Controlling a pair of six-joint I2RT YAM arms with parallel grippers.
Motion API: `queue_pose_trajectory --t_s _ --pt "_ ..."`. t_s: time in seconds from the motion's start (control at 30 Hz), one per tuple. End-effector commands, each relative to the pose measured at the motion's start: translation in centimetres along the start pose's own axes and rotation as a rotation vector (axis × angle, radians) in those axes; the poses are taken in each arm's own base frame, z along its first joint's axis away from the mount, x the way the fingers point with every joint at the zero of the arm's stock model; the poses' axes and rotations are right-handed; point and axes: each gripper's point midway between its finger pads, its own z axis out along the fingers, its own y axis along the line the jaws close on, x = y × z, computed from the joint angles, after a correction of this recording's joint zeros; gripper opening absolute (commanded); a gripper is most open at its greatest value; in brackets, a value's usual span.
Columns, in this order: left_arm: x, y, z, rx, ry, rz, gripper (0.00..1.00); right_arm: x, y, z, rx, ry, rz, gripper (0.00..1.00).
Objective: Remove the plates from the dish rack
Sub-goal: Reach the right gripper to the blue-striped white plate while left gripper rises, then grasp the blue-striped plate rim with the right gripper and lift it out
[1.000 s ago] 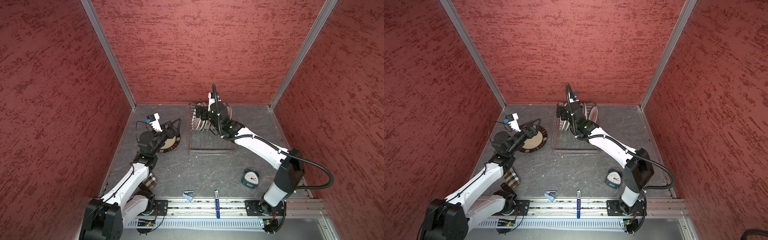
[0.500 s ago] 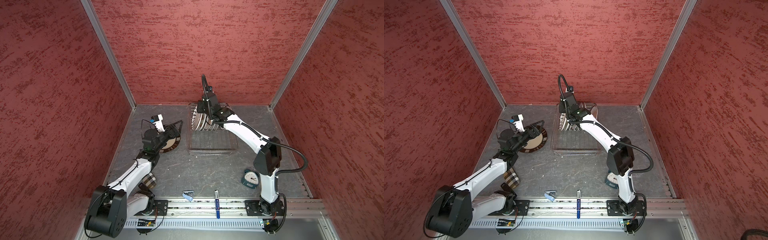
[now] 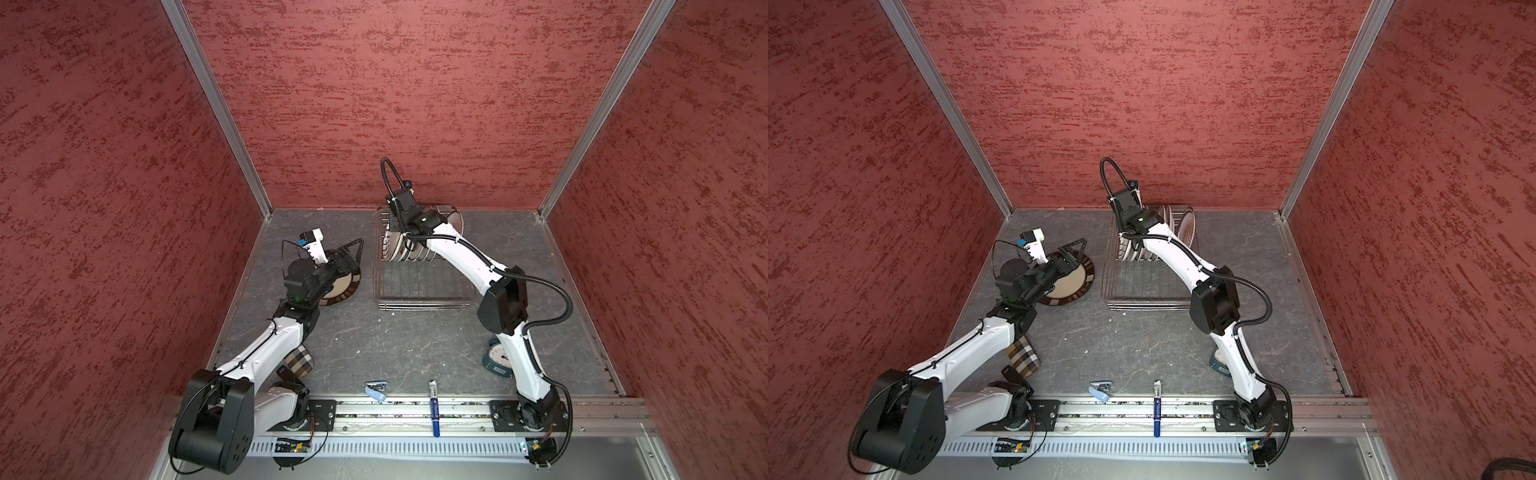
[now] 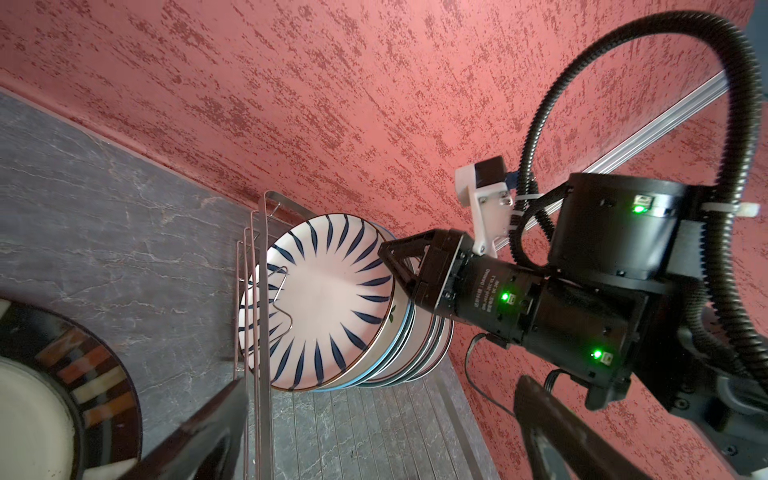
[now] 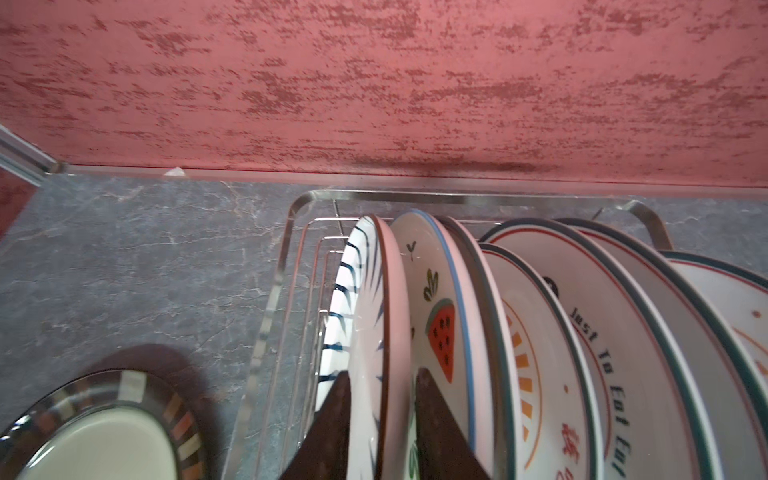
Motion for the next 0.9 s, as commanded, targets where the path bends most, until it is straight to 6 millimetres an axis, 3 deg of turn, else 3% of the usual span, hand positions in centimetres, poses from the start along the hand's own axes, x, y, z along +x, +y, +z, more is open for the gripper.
queue_pose_trajectory --t_s 0.0,0.63,0.87 --pt "-0.6 -0.3 -0.3 0.012 -0.026 -0.002 0.99 -0.2 -0.8 -0.1 0.058 -0.005 -0.005 0.29" --pt "-0.2 0.8 0.4 -0.018 -0.022 -0.023 0.99 1.1 -0.1 2.5 0.185 -0.063 -0.066 0.23" --pt "-0.3 0.9 0.4 -0.022 -0.025 -0.021 0.99 -0.7 0.2 1.3 0.250 -0.164 -0.081 0.16"
